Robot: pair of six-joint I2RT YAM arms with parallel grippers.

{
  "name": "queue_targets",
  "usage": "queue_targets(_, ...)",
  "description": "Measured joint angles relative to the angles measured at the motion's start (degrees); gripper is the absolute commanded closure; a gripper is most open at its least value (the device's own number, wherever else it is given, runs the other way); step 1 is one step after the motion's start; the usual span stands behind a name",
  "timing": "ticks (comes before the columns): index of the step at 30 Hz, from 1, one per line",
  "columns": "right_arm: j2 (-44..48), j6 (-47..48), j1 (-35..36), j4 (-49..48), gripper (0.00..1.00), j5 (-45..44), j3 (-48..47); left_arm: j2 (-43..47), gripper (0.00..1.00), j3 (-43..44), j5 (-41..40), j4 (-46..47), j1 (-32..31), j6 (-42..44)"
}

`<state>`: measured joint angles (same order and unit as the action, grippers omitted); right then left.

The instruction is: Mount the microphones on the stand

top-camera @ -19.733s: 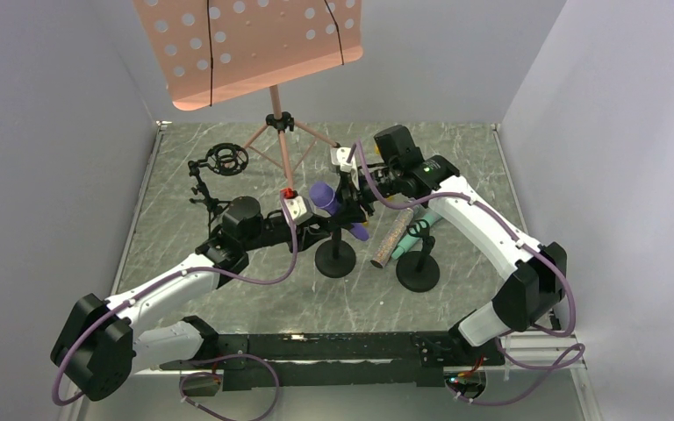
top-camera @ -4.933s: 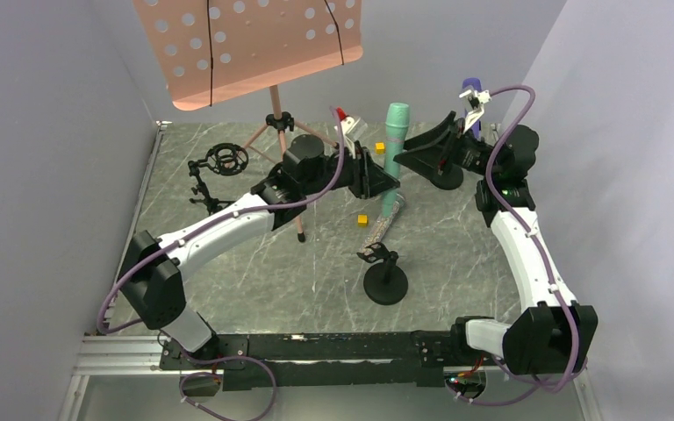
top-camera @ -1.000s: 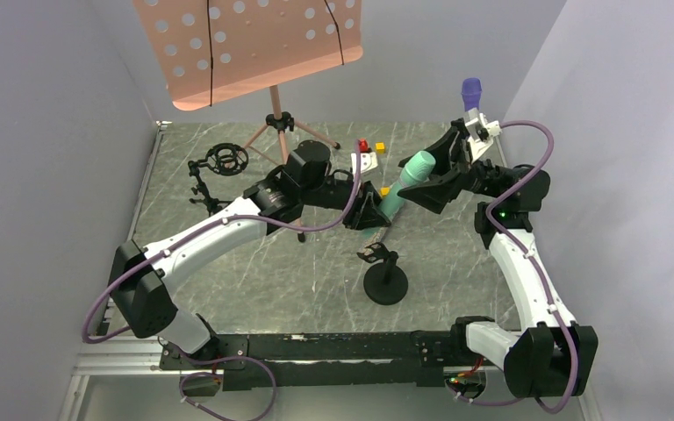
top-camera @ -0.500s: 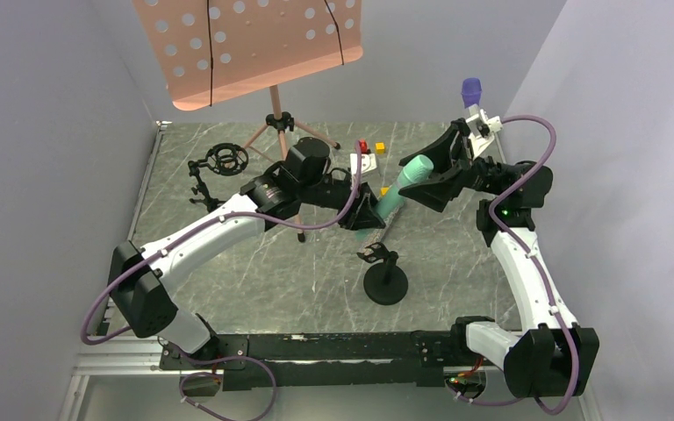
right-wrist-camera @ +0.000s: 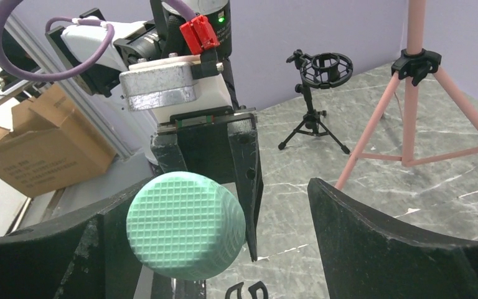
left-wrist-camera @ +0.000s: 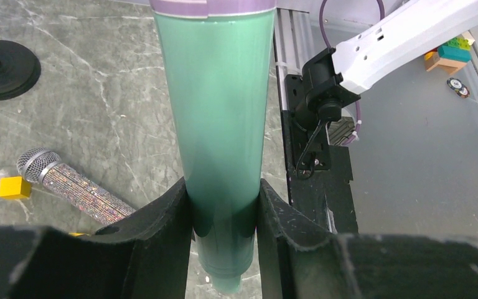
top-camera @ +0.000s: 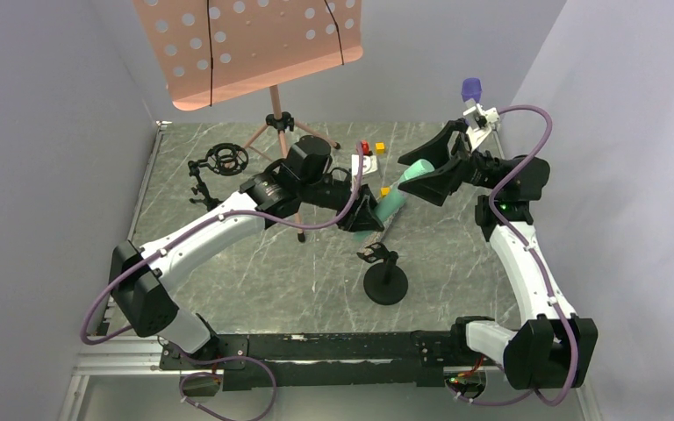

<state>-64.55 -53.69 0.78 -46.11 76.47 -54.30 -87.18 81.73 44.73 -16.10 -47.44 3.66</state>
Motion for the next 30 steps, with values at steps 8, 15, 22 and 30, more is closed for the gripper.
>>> queue_targets(8,-1.0,-3.5,0.5,-3.0,0.35,0.1,-0.2,-0.9,0.89,0.8,0.5,-1.4,0.1,0.2)
queue_targets(15,-1.0,-0.3,1.7,-0.1,0.89,1.0,-1.4,-1.0,0.77,0.8,0.2,-2.4,0.5,-0.3)
queue_targets(22,-1.0,0.2,1.8,1.7,0.88,1.6,-2.5,0.1,0.56,-1.0,-0.5,0.5,0.7,-1.3)
queue_targets(30,-1.0,0.0,1.9,2.3,0.88,1.8,-2.9,2.2,0.14,-3.5,0.2,4.4,1.7,-3.3)
